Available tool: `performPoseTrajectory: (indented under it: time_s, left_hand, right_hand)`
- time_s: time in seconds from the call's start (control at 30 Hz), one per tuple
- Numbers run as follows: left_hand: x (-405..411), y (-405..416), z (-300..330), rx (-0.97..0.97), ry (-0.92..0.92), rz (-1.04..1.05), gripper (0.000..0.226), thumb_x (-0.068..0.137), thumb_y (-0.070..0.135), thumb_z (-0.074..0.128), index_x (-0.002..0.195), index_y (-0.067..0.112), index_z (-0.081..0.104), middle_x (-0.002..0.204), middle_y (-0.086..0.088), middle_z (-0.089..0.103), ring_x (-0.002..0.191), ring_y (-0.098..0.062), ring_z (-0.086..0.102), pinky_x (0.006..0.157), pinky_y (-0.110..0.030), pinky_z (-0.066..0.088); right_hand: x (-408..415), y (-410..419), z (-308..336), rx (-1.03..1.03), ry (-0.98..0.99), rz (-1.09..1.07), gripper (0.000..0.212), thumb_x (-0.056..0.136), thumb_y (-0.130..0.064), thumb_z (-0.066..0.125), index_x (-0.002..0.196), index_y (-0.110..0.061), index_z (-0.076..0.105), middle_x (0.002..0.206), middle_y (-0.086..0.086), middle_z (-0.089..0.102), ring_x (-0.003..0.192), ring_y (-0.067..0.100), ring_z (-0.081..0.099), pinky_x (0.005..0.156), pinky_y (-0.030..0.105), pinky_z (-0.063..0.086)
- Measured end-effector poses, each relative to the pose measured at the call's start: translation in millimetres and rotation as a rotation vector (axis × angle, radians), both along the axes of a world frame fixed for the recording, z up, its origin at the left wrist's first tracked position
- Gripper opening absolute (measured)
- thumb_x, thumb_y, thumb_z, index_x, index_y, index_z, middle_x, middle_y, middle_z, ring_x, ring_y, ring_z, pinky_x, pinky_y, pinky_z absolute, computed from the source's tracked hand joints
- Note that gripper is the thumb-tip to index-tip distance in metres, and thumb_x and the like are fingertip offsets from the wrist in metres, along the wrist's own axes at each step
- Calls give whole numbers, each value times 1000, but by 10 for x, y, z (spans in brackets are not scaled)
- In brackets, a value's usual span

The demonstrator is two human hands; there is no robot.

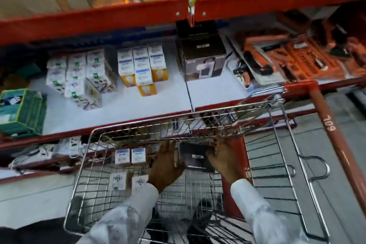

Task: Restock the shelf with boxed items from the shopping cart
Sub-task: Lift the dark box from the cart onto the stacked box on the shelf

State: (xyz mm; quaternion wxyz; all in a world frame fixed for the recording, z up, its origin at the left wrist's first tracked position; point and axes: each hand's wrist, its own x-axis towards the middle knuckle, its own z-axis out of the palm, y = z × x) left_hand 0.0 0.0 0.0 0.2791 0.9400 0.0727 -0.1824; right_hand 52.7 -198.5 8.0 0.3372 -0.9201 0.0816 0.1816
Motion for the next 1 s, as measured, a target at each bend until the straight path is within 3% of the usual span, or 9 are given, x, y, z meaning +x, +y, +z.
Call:
performPoseTrajectory:
  time_s: [0.13, 0.33, 0.47, 0.57, 0.67, 0.73, 0.83, 0.9, 1.0]
  left_hand:
    - [43, -194, -267, -300, 120, 201, 53, 90, 33, 71, 139, 23, 53, 136, -3, 61, 122, -11, 53, 94, -24, 38]
    - [11, -306, -685, -391, 341, 445, 46, 92, 32, 69, 134, 16, 60, 136, -9, 64, 127, -31, 58, 107, -38, 47]
    - [34, -341, -729, -408, 341, 502, 37, 93, 35, 66, 126, 19, 68, 128, -5, 70, 121, -30, 61, 100, -32, 46]
    - [64, -287, -622, -446, 289, 558, 25, 93, 30, 67, 113, 16, 74, 114, -10, 76, 109, -31, 68, 97, -43, 55]
    - [45, -173, -332, -499, 183, 640, 9, 93, 22, 68, 95, 29, 74, 93, 5, 77, 81, -2, 72, 65, -14, 57]
    - [35, -97, -81, -500, 115, 675, 16, 95, 21, 64, 88, 33, 73, 80, 18, 72, 68, 5, 66, 52, -11, 48]
    - [10, 41, 328, -477, -2, 755, 14, 92, 25, 67, 81, 31, 70, 65, 18, 69, 56, 3, 62, 52, -22, 53]
    - [13, 130, 597, -494, -70, 772, 8, 90, 26, 70, 84, 30, 72, 56, 20, 71, 48, 1, 65, 44, -18, 52]
    - [46, 225, 1030, -512, -165, 748, 15, 89, 26, 72, 75, 31, 74, 60, 18, 74, 63, -5, 74, 49, -19, 54]
  right_hand:
    - [-5, -6, -415, 186, 303, -135, 33, 94, -24, 59, 122, -8, 67, 124, 17, 70, 116, 33, 65, 84, 22, 42]
    - [42, -69, -877, 183, 499, -379, 66, 95, -52, 48, 128, 4, 60, 132, 24, 63, 120, 38, 61, 95, 35, 45]
    - [67, -90, -904, 268, 560, -410, 56, 96, -46, 49, 123, 1, 63, 128, 20, 66, 109, 33, 62, 95, 37, 49]
    - [93, -109, -700, 329, 541, -372, 49, 96, -44, 47, 122, -6, 65, 134, 19, 63, 117, 33, 60, 104, 42, 46]
    - [74, -118, -310, 354, 420, -322, 42, 96, -46, 46, 118, -18, 67, 133, 14, 64, 111, 27, 60, 97, 38, 45]
    - [69, -125, -47, 349, 358, -301, 47, 95, -49, 45, 123, -17, 66, 135, 14, 64, 118, 31, 60, 98, 40, 47]
    - [92, -84, 406, 418, 307, -225, 46, 94, -48, 47, 121, -18, 67, 130, 10, 66, 116, 29, 62, 100, 45, 50]
    - [139, -58, 708, 469, 239, -179, 37, 94, -44, 48, 113, -23, 72, 119, -1, 70, 105, 16, 64, 89, 33, 51]
    - [230, -37, 1179, 508, 140, -131, 28, 95, -39, 51, 83, -25, 72, 87, -12, 69, 85, 5, 63, 70, 24, 44]
